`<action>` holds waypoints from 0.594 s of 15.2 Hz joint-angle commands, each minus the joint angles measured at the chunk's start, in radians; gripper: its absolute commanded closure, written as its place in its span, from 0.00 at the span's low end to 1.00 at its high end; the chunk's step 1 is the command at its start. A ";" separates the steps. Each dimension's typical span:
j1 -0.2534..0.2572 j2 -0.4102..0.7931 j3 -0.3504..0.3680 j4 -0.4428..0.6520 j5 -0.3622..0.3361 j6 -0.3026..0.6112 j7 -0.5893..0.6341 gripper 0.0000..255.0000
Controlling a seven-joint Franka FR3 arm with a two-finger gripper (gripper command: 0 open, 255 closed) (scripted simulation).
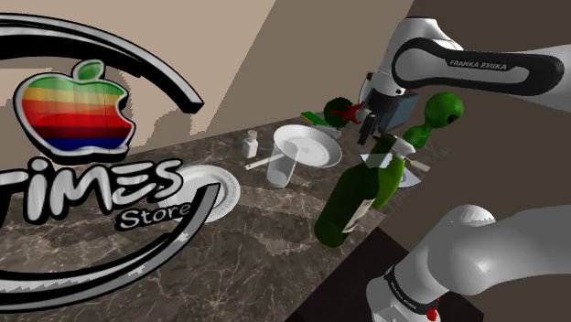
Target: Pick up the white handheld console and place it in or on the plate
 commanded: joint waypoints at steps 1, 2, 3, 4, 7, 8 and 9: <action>0.009 0.067 -0.042 0.039 -0.014 0.036 -0.088 0.00; 0.014 0.101 -0.063 0.056 -0.018 0.055 -0.129 0.00; 0.019 0.137 -0.083 0.076 -0.019 0.074 -0.171 0.00; 0.025 0.173 -0.102 0.096 -0.019 0.093 -0.213 0.00; 0.041 0.288 -0.156 0.167 -0.004 0.145 -0.342 0.00; 0.045 0.329 -0.172 0.193 0.006 0.161 -0.386 0.00; 0.050 0.370 -0.187 0.220 0.018 0.175 -0.430 0.00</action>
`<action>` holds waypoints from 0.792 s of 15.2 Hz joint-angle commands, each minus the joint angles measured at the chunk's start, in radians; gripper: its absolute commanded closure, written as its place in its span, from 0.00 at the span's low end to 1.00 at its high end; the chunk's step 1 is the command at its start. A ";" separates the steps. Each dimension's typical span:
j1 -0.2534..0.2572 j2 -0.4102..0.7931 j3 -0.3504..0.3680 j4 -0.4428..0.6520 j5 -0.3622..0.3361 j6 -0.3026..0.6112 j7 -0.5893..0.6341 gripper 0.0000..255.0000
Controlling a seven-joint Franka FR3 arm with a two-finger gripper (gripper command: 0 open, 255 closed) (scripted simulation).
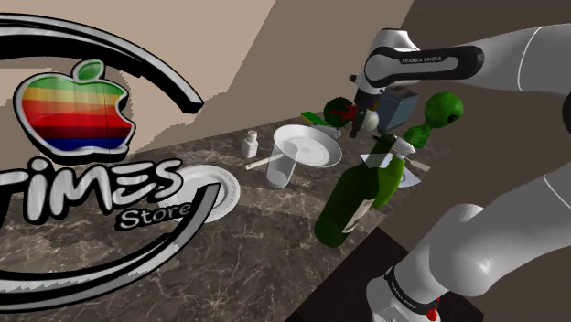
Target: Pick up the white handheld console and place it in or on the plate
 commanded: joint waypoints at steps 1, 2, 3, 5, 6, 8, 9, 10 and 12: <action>0.009 0.088 -0.029 0.064 0.026 0.026 -0.095 0.00; 0.011 0.131 -0.040 0.094 0.042 0.039 -0.140 0.00; 0.012 0.174 -0.050 0.126 0.060 0.050 -0.186 0.00; 0.008 0.262 -0.064 0.193 0.101 0.067 -0.276 0.00; 0.004 0.306 -0.067 0.228 0.122 0.073 -0.320 0.00; -0.011 0.394 -0.067 0.304 0.165 0.080 -0.406 0.00; -0.021 0.438 -0.063 0.344 0.186 0.082 -0.447 0.00; -0.032 0.482 -0.058 0.386 0.206 0.081 -0.486 0.00; -0.057 0.568 -0.043 0.474 0.242 0.075 -0.559 0.00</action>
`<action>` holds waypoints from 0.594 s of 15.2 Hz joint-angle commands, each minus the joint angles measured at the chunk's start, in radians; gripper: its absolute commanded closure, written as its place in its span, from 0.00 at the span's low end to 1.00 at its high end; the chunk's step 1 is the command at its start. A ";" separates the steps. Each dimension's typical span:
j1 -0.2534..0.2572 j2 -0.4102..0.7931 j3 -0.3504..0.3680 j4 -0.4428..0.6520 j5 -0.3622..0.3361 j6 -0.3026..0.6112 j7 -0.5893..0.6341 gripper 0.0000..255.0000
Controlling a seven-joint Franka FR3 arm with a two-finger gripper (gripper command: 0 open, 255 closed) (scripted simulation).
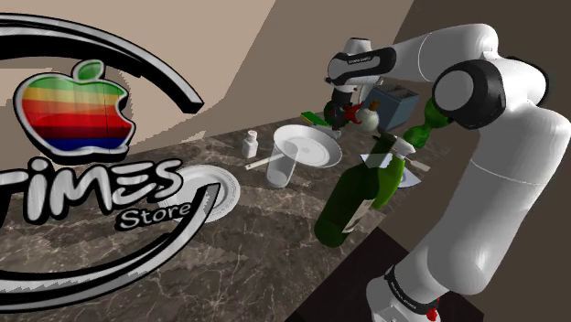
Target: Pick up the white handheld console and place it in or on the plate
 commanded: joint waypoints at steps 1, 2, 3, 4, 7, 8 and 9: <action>-0.025 0.095 0.017 0.109 0.039 -0.018 -0.074 0.00; -0.029 0.100 0.020 0.115 0.040 -0.019 -0.077 0.00; -0.030 0.104 0.022 0.107 0.042 -0.007 -0.079 0.00; -0.031 0.108 0.022 0.100 0.044 0.005 -0.080 0.00; -0.036 0.123 0.025 0.078 0.051 0.040 -0.084 0.00; -0.037 0.128 0.026 0.072 0.053 0.051 -0.086 0.00; -0.039 0.137 0.027 0.062 0.057 0.069 -0.088 0.00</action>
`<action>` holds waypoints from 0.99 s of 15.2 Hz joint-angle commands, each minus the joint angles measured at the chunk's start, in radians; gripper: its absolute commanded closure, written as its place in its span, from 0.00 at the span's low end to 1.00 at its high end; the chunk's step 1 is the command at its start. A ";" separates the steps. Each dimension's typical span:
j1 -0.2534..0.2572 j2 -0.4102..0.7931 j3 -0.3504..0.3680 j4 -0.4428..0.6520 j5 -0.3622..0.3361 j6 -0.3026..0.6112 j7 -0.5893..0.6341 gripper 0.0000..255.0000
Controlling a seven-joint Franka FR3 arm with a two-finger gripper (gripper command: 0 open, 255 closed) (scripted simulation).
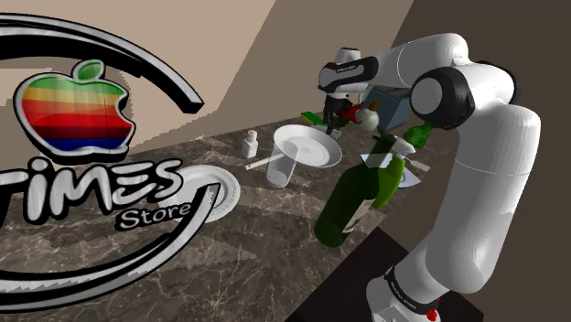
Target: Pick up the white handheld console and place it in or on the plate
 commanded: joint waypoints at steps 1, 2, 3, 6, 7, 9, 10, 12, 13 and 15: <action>-0.002 0.008 0.002 -0.008 0.004 0.017 -0.002 0.00; -0.002 0.008 0.002 -0.008 0.004 0.016 -0.002 0.00; -0.002 0.008 0.002 -0.008 0.004 0.016 -0.002 0.00; -0.002 0.008 0.002 -0.008 0.004 0.016 -0.002 0.00; -0.002 0.009 0.002 -0.008 0.004 0.016 -0.002 0.00; -0.002 0.008 0.002 -0.008 0.004 0.016 -0.002 1.00; -0.002 0.008 0.002 -0.008 0.004 0.016 -0.002 1.00; -0.002 0.009 0.002 -0.008 0.004 0.017 -0.002 1.00; -0.002 0.008 0.002 -0.009 0.004 0.017 -0.002 1.00; -0.002 0.008 0.002 -0.008 0.004 0.016 -0.002 1.00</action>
